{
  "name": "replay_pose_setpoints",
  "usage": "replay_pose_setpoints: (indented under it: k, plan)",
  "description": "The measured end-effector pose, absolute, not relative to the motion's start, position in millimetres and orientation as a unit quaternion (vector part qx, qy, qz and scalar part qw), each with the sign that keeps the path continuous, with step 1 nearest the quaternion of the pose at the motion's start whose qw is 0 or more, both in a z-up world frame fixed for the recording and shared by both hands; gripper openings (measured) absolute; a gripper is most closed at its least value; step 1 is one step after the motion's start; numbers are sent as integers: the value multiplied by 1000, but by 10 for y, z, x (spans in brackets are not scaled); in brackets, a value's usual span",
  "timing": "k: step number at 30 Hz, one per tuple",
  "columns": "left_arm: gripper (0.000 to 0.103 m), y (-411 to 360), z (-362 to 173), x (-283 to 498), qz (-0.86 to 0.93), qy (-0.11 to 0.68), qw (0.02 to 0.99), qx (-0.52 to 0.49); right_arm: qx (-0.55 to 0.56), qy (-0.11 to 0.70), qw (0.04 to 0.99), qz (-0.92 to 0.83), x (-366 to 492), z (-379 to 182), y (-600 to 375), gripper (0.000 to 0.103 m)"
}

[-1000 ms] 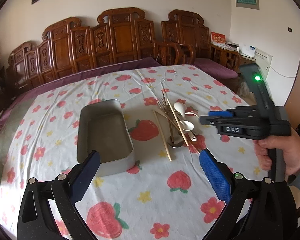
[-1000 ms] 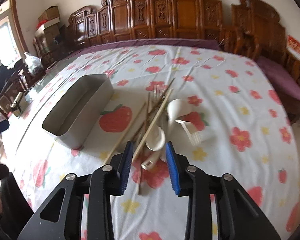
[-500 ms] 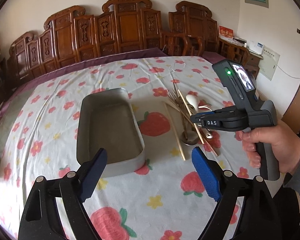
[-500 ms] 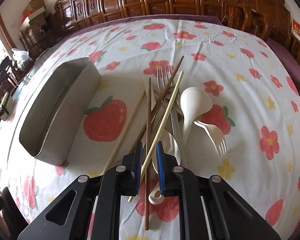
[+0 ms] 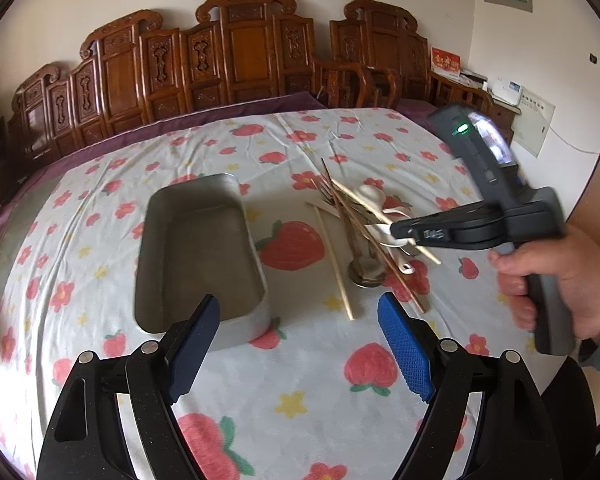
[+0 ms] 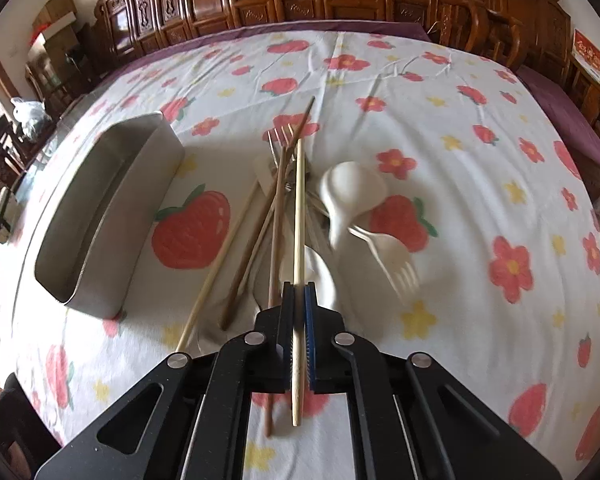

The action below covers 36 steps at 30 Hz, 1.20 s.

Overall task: Organize utensils
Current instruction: 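Lower the right gripper onto the utensil pile and grasp a wooden chopstick, then carry the chopstick with the right gripper into the grey tray and release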

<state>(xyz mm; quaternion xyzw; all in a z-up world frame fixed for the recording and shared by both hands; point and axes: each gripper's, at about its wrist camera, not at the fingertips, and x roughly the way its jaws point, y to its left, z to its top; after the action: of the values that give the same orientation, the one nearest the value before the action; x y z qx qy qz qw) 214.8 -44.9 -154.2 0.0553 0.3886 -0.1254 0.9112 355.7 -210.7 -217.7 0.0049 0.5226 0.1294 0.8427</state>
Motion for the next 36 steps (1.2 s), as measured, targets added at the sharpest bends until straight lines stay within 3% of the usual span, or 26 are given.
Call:
replay_pose_setpoints:
  k: [4,13,16,18,36]
  plan:
    - [73,-609,-1597,2186,-136,394,907,62,5,504,852,142,3347,-2026,-2254,6]
    - [50,-899,-1853,2551,-145,434,887,60,15,477,865,156,2786,-1804,-2629,6]
    - [38,-958,-1976,2679,-142,453,878,65,15,473,867,159,2664,-1806,-2680,6]
    - [22,-973,-2077,2769,-137,466,871,65,17,470,867,161,2610,-1816,-2699,6]
    - [17,-1017,-2398,2929,-105,517,846,73,34,465,868,170,2593,-1776,-2787,6]
